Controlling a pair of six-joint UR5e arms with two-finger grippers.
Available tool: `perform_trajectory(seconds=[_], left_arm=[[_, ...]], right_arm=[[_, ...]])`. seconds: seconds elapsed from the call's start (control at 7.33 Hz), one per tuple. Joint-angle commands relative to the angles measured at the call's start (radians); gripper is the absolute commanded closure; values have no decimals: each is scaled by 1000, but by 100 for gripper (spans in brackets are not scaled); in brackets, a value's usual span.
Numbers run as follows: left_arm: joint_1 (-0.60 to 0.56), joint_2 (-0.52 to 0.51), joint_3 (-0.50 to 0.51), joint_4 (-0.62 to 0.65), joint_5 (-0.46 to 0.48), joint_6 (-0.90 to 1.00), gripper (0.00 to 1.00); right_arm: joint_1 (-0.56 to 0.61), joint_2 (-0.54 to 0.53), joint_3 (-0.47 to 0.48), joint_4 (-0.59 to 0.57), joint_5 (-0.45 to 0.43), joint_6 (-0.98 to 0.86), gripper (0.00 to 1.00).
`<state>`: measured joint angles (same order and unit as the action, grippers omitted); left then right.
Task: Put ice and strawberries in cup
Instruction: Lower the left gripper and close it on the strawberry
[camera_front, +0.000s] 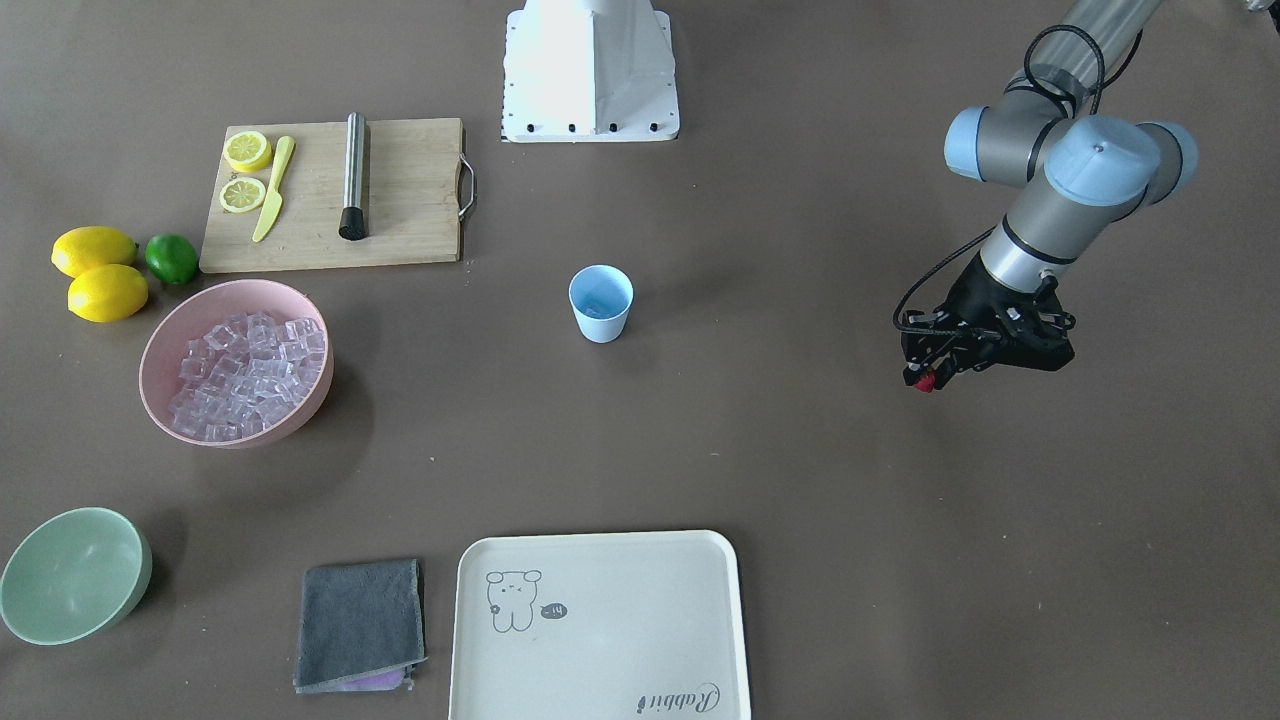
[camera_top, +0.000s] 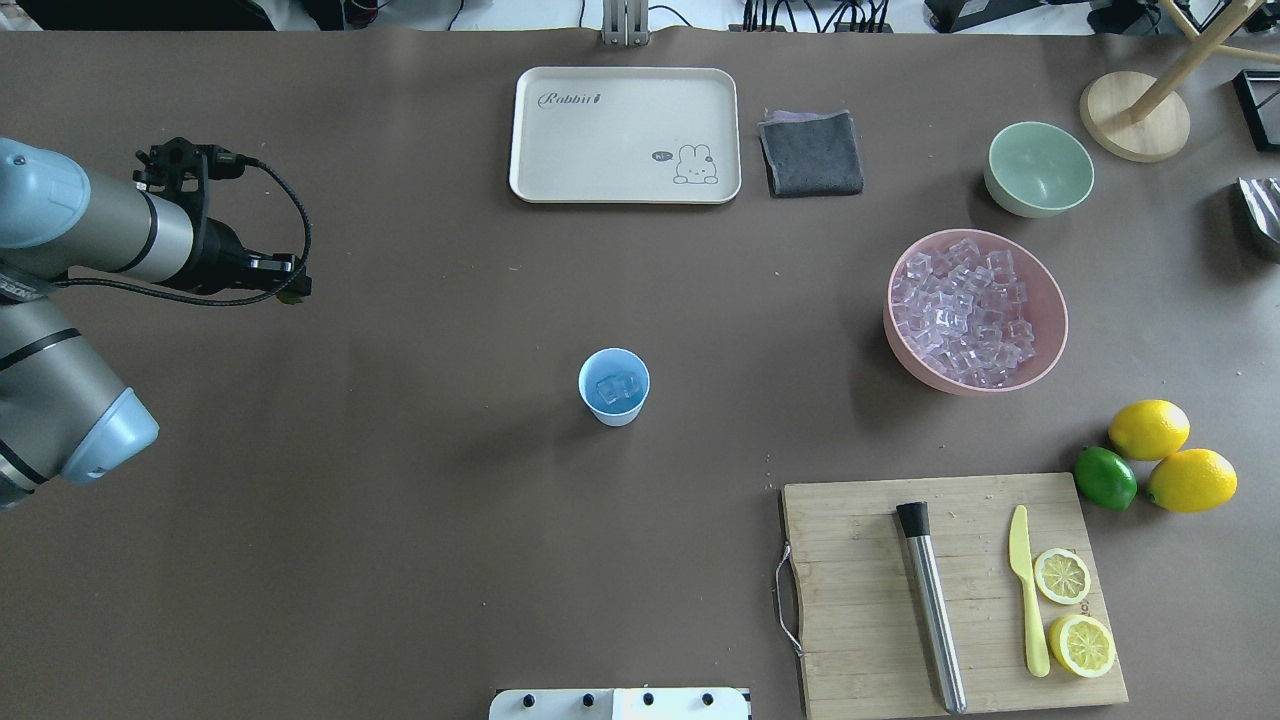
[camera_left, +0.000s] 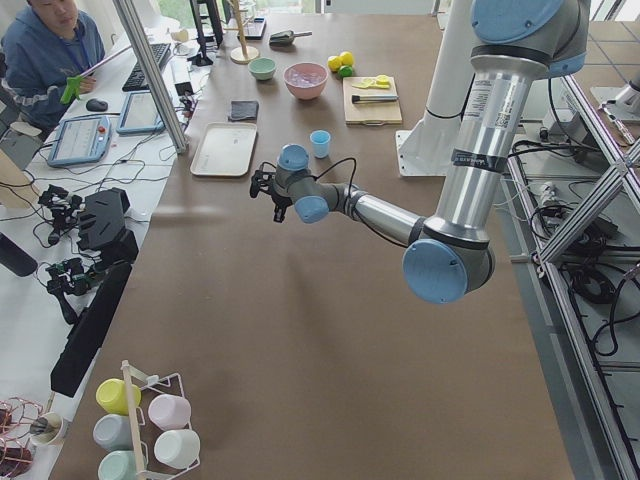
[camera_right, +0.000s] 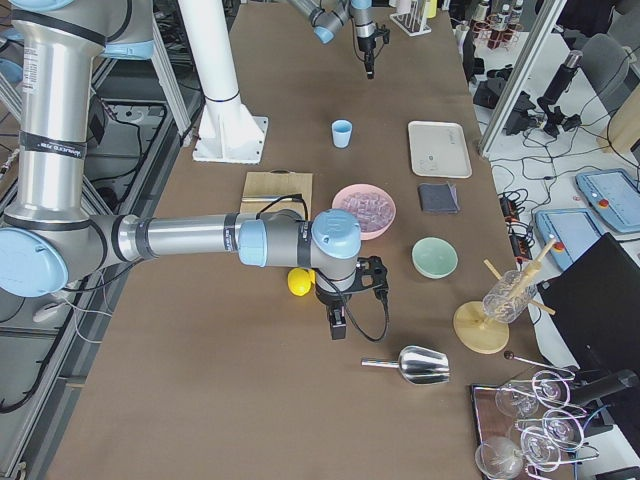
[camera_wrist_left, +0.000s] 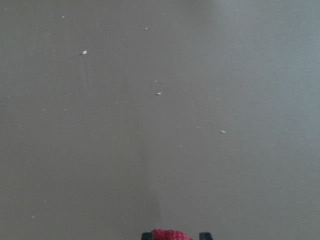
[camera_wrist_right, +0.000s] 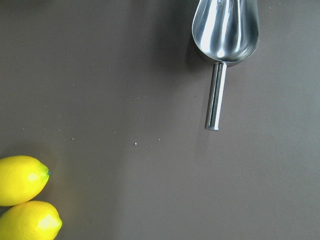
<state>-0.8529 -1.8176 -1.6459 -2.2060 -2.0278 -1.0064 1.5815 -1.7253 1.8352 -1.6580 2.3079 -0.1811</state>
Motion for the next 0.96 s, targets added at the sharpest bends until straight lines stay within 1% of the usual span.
perform_trajectory(seconds=[0.0, 0.14, 0.27, 0.41, 0.55, 0.68, 0.82], left_arm=[[23, -84, -54, -6, -20, -185, 100], [91, -153, -48, -6, -11, -290, 100], [124, -198, -46, -15, -9, -351, 100], [153, -206, -46, -84, -9, -407, 100], [210, -207, -42, -175, 30, -467, 100], [262, -218, -41, -225, 79, -497, 100], [299, -254, -41, -227, 124, -532, 100]], right_arm=[[0, 6, 1, -2, 11, 2, 0], [0, 6, 1, 0, 18, 2, 0], [0, 9, 1, -3, 18, 2, 0], [0, 13, -1, -5, 18, 5, 0], [0, 16, -1, -6, 18, 9, 0], [0, 16, 1, -6, 18, 11, 0], [0, 16, -1, -6, 18, 11, 0]])
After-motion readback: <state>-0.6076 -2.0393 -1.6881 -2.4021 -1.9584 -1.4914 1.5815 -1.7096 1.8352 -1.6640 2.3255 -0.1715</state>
